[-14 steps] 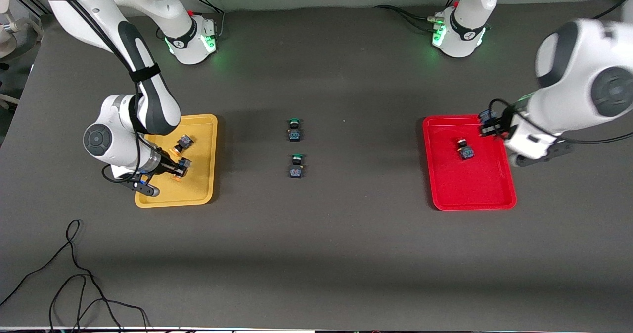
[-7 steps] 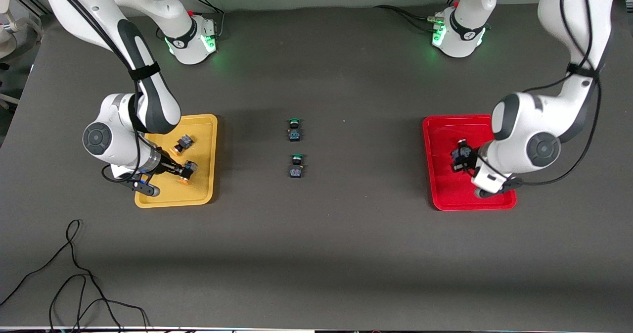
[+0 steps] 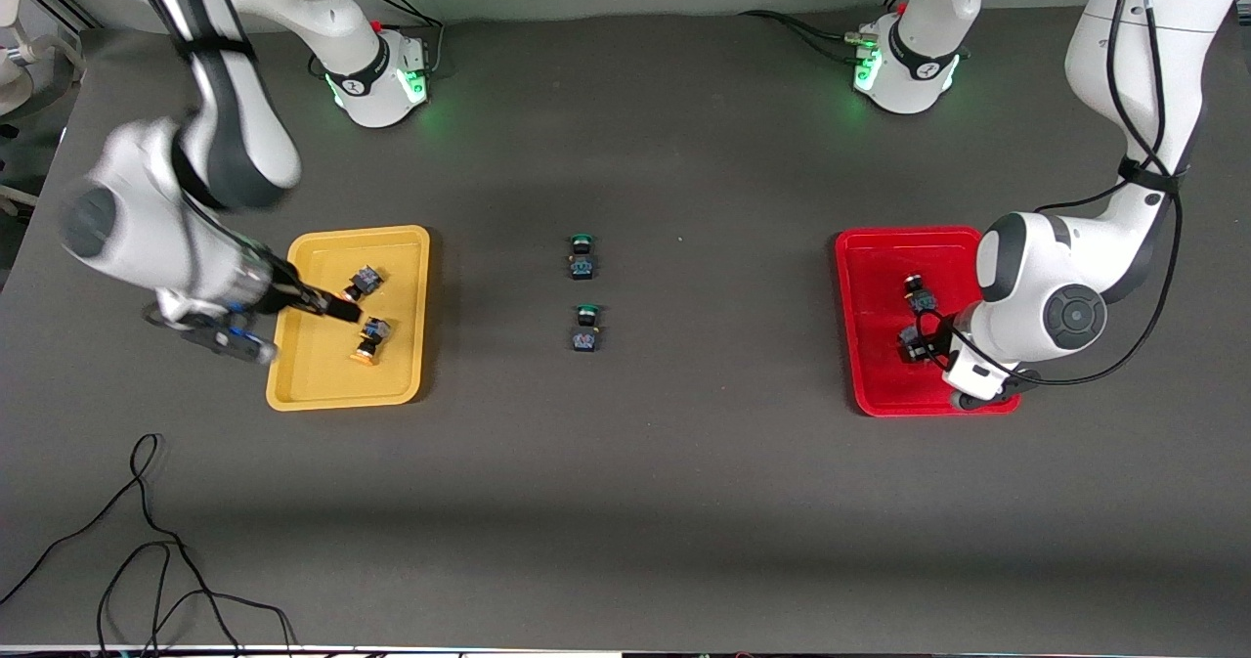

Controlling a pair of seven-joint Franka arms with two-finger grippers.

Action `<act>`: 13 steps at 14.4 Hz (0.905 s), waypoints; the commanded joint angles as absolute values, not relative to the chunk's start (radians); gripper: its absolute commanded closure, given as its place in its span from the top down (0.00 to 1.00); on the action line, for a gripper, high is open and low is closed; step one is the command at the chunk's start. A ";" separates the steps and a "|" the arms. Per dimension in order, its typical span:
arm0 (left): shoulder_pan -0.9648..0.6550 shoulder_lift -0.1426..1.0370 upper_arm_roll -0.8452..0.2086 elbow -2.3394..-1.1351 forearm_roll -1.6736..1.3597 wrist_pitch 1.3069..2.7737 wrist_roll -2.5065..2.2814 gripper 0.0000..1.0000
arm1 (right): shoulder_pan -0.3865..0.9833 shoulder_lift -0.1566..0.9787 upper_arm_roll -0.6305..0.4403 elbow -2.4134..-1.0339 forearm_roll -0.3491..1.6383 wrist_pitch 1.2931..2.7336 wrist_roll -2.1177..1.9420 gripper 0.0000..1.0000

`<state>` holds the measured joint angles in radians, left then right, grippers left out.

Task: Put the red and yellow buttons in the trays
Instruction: 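Release the yellow button and withdraw the right gripper while the left gripper lowers, then open the left gripper in the red tray and lift it away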

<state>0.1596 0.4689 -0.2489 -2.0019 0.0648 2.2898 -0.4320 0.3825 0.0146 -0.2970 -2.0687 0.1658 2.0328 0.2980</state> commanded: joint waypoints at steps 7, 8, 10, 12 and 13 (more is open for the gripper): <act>0.075 0.083 -0.265 -1.941 0.100 1.909 -0.426 1.00 | 0.296 -0.422 -0.175 -2.094 -0.005 1.769 0.261 1.00; 0.058 0.054 -0.267 -1.924 0.098 1.878 -0.426 1.00 | 0.296 -0.422 -0.175 -2.094 -0.005 1.769 0.256 1.00; 0.048 -0.006 -0.265 -1.911 0.098 1.847 -0.426 1.00 | 0.270 -0.405 -0.175 -2.085 -0.003 1.769 0.203 1.00; 0.055 -0.049 -0.265 -1.911 0.089 1.839 -0.407 1.00 | 0.261 -0.382 -0.173 -2.057 -0.002 1.769 0.195 1.00; 0.060 -0.069 -0.264 -1.911 0.077 1.830 -0.379 1.00 | 0.256 -0.361 -0.173 -2.025 -0.002 1.769 0.195 1.00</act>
